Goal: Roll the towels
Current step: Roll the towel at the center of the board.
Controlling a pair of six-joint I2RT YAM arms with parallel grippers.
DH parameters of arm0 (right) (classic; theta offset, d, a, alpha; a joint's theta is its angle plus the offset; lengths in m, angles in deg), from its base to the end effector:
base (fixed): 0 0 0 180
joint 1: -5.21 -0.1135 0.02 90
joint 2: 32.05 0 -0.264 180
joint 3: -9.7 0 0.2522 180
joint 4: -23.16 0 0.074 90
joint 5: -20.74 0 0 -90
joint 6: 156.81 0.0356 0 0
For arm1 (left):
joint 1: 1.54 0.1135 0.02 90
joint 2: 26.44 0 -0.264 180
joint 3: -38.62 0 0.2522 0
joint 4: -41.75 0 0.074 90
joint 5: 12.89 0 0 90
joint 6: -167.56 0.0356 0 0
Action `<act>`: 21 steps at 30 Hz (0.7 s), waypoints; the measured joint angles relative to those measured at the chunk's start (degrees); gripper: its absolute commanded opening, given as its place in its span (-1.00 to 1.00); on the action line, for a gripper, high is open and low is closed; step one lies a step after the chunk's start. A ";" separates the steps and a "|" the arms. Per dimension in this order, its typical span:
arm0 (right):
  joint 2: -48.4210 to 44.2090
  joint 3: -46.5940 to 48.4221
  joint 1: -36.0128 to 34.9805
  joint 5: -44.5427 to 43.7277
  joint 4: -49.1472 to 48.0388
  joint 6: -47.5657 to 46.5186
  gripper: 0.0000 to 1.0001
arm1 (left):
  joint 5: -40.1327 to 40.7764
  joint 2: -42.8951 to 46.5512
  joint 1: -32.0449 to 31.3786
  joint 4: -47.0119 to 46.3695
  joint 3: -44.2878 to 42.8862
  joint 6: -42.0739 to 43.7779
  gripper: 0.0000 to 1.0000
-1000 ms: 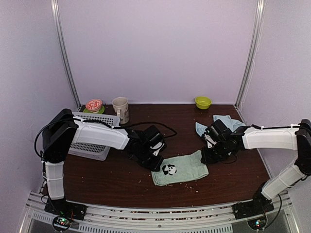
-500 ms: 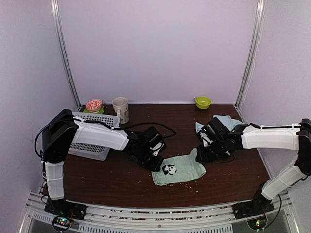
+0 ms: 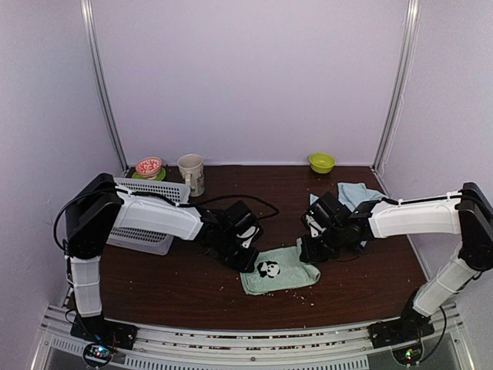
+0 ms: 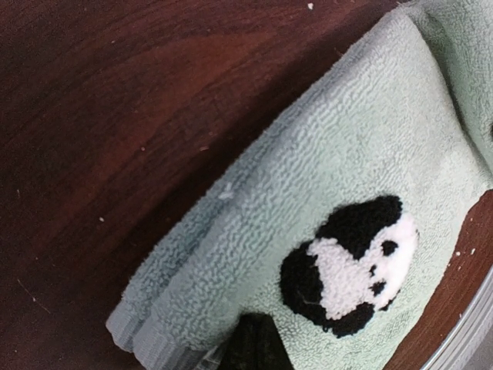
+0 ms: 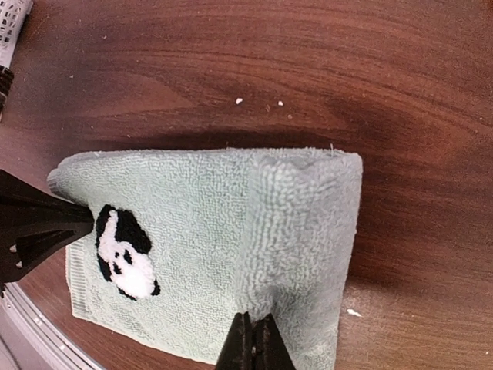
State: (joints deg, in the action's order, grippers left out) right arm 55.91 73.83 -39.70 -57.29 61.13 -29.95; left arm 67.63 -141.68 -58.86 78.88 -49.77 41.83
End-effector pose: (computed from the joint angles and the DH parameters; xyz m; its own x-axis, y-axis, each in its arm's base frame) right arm 0.2021 0.2119 0.1795 -0.9553 -0.1237 -0.2684 -0.2337 0.8722 0.4297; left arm 0.2140 -0.3444 0.1403 -0.9015 0.3385 -0.2697 0.4223 0.8247 -0.3763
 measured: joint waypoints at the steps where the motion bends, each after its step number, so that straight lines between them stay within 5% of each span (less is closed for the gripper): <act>1: 0.31 0.00 -0.17 0.07 -0.20 0.17 -1.00 | 0.02 0.07 0.00 -0.20 0.15 0.00 -1.00; 14: 3.87 0.00 -1.75 2.82 -4.66 2.67 -1.00 | 0.02 0.39 0.00 -1.14 0.87 -0.24 -1.00; 21: 5.92 -1.20 -1.95 4.61 -8.11 3.63 -0.44 | 0.26 0.94 0.00 -0.76 1.05 -0.13 -0.78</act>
State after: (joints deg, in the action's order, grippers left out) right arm 61.84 72.63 -41.64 -52.68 53.02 -26.32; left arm 67.90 -140.74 -58.86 78.12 -48.72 41.70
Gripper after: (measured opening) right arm 0.176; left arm 0.033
